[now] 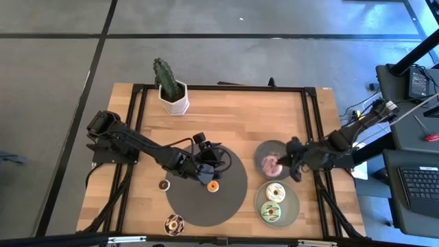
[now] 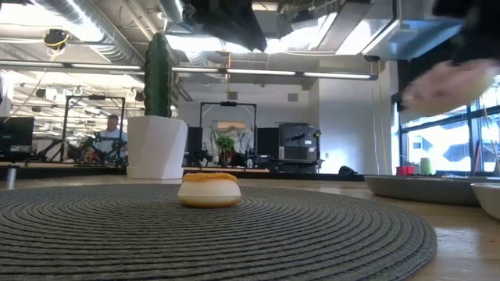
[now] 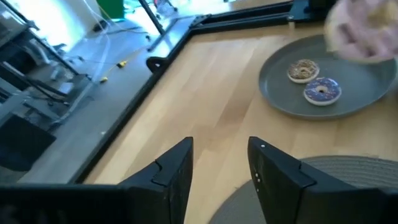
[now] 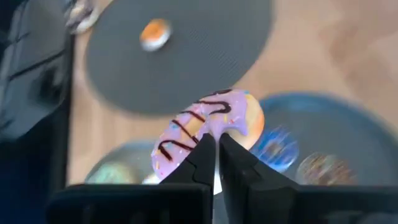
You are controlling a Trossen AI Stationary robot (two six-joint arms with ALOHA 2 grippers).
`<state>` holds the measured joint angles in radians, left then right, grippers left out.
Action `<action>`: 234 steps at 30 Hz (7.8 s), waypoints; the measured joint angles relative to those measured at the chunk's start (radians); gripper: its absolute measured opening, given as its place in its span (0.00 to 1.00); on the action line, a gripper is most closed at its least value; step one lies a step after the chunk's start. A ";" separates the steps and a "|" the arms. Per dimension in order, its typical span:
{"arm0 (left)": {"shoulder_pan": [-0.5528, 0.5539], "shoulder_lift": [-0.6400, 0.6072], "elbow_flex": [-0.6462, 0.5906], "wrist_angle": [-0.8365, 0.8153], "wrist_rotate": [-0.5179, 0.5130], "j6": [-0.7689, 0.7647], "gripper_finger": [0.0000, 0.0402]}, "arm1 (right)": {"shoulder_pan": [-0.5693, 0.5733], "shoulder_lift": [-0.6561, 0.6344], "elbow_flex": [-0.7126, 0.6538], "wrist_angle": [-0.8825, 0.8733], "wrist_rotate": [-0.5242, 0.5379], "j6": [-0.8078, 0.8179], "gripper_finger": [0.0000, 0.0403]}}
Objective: Pick & Place donuts
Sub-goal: Put the large pink donut on the light gray plate, then put the small orange donut on the dark gray plate
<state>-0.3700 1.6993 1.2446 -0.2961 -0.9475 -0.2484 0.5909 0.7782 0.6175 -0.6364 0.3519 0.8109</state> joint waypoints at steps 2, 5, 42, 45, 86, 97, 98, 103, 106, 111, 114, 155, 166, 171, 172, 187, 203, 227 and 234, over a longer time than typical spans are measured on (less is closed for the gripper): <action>0.005 0.000 0.000 -0.001 0.033 -0.001 0.37 | 0.060 -0.002 0.000 -0.001 -0.055 0.021 0.04; 0.008 0.000 0.000 -0.001 0.077 -0.002 0.38 | 0.153 0.011 0.000 0.050 -0.125 0.044 0.04; 0.011 0.000 0.000 0.008 0.105 -0.105 0.37 | 0.598 0.532 0.000 0.261 0.027 0.366 0.05; 0.011 0.000 0.000 0.008 0.105 -0.097 0.37 | 0.598 0.543 0.000 0.259 0.024 0.367 0.08; -0.035 0.009 -0.206 0.107 0.707 -0.158 0.33 | 0.234 0.366 0.000 0.179 0.352 0.129 0.37; -0.027 0.049 -0.283 0.229 0.684 -0.159 0.26 | 0.172 0.366 0.000 0.183 0.352 0.119 0.37; -0.027 0.064 -0.283 0.255 0.683 -0.159 0.26 | 0.169 0.366 0.000 0.183 0.352 0.119 0.37; -0.017 0.115 -0.282 0.272 0.700 -0.172 0.26 | 0.153 0.366 0.000 0.186 0.326 0.119 0.37; -0.013 0.132 -0.282 0.269 0.717 -0.183 0.26 | 0.147 0.366 0.000 0.186 0.308 0.119 0.37; -0.014 0.153 -0.282 0.264 0.734 -0.179 0.25 | 0.145 0.366 0.000 0.189 0.306 0.106 0.37; -0.014 0.153 -0.281 0.255 0.737 -0.179 0.22 | 0.145 0.366 0.000 0.201 0.306 0.094 0.37; 0.052 0.148 -0.077 0.278 0.135 0.296 0.02 | -0.156 0.646 0.000 1.049 0.301 -0.770 0.37; 0.051 0.148 -0.077 0.377 0.073 0.472 0.02 | -0.213 0.714 0.008 1.105 0.301 -0.768 0.37; 0.051 0.148 -0.077 0.393 0.070 0.490 0.02 | -0.215 0.714 0.008 1.118 0.323 -0.769 0.37; 0.052 0.148 -0.077 0.396 0.069 0.490 0.02 | -0.215 0.714 0.009 1.122 0.324 -0.768 0.36; 0.050 0.148 -0.078 0.401 0.076 0.489 0.05 | -0.216 0.714 0.009 1.118 0.311 -0.790 0.03; 0.015 0.137 -0.078 0.401 0.059 0.506 0.29 | -0.208 0.714 0.009 1.115 0.306 -0.786 0.01; -0.001 0.010 -0.208 0.396 0.181 0.241 0.43 | 0.094 0.327 0.010 0.257 0.382 -0.096 0.00; 0.028 0.008 -0.207 0.406 0.272 0.213 0.42 | 0.334 0.289 -0.017 -0.006 0.529 0.338 0.00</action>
<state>-0.3420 1.7077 1.0378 0.1102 -0.6751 -0.0356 0.9247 1.0669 0.6009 -0.6425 0.8806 1.1493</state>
